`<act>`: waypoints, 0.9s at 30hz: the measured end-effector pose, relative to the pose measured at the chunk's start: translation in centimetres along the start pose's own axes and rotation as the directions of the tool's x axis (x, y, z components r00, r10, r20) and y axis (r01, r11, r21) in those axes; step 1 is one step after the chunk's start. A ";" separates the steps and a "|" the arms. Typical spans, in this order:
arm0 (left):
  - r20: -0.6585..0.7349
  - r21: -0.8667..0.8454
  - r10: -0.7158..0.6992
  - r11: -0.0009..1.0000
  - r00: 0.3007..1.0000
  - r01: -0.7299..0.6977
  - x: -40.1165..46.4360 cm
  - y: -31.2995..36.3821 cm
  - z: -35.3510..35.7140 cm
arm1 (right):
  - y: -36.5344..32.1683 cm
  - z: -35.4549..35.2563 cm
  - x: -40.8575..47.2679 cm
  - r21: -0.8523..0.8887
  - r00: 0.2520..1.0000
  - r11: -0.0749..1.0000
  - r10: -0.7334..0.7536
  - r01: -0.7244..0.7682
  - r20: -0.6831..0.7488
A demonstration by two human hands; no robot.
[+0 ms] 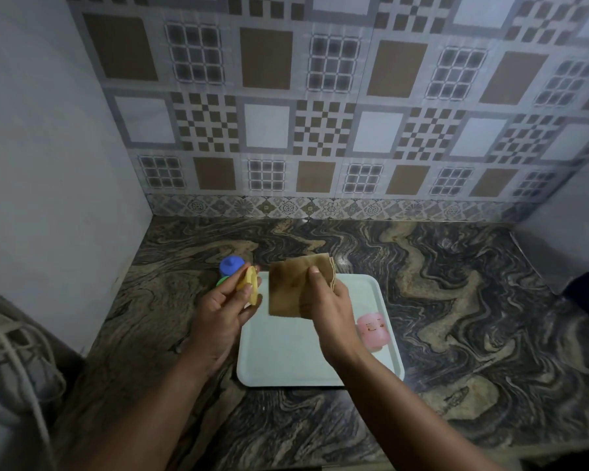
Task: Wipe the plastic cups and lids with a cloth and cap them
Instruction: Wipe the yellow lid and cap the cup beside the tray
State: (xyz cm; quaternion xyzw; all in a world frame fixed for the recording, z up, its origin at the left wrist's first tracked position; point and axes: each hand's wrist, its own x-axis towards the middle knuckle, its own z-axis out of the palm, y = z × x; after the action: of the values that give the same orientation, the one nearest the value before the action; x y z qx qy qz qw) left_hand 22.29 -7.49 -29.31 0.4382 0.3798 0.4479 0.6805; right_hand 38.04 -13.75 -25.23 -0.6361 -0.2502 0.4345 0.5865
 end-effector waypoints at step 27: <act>-0.194 0.665 0.221 0.746 0.956 -0.038 2.0 -4.6 -6.1 | 2.6 1.2 2.6 0.099 0.971 0.970 0.229 -0.222 -0.066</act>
State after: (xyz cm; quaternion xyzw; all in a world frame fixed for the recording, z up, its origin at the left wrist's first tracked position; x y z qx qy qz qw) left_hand 18.61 -5.07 -35.85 0.6110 0.5663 0.3869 0.3954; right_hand 37.86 -11.46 -28.36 -0.6493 -0.1335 0.4844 0.5709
